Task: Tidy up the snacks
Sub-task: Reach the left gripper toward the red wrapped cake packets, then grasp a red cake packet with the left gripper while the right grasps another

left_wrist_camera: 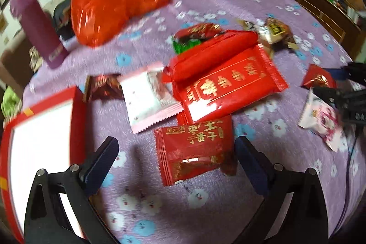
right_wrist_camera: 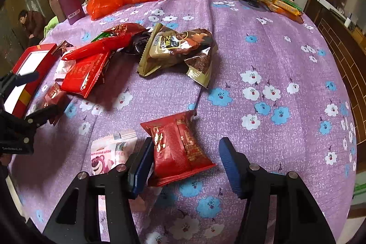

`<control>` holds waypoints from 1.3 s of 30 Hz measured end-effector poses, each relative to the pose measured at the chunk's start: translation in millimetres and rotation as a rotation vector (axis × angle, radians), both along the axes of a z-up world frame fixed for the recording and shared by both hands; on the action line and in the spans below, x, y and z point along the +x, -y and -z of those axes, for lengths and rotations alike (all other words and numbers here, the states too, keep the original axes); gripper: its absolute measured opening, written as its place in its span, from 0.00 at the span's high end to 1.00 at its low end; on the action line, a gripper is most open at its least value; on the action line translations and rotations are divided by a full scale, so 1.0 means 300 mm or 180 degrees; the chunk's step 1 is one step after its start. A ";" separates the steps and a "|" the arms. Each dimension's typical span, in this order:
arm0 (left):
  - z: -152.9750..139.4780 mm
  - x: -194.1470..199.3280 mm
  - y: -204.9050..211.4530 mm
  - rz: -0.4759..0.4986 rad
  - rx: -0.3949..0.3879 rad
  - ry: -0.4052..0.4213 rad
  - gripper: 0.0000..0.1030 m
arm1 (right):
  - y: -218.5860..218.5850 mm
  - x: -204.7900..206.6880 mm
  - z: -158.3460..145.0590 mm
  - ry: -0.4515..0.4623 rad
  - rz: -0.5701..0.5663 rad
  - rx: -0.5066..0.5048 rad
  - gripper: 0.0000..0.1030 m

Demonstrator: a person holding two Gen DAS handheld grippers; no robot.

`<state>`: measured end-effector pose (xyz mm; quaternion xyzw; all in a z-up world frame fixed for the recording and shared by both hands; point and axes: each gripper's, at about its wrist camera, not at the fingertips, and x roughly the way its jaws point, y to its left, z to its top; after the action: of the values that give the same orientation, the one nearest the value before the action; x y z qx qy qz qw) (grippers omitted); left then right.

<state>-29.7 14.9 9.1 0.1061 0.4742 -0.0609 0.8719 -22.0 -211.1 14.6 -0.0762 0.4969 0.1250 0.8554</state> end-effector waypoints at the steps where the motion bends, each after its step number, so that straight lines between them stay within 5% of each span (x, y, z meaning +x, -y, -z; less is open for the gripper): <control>1: 0.007 0.001 -0.008 -0.0063 -0.0085 -0.0005 0.06 | -0.002 0.000 0.004 0.0018 0.0000 -0.0002 0.42; 4: 0.004 -0.008 -0.024 -0.0154 -0.0388 -0.0017 0.31 | -0.004 -0.001 0.010 0.0040 0.0032 0.0012 0.43; 8: -0.016 -0.033 0.014 -0.0047 -0.0283 0.0099 0.58 | 0.002 -0.006 0.012 0.0072 0.0081 0.0046 0.43; 11: -0.024 -0.052 0.047 0.0010 -0.0084 0.0203 0.67 | 0.004 -0.014 0.009 0.0097 0.0148 0.0053 0.49; 17: -0.047 -0.075 0.048 -0.0009 0.0028 0.0348 0.78 | -0.004 -0.036 0.000 0.0048 0.0107 0.0015 0.65; 39: -0.245 -0.233 -0.028 -0.0169 0.0065 0.1018 0.85 | -0.060 -0.113 -0.134 0.0118 0.0015 0.0407 0.68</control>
<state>-99.5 23.3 82.7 0.1107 0.3326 -0.0152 0.9364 -56.0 -193.0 54.7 -0.0225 0.4722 0.1531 0.8678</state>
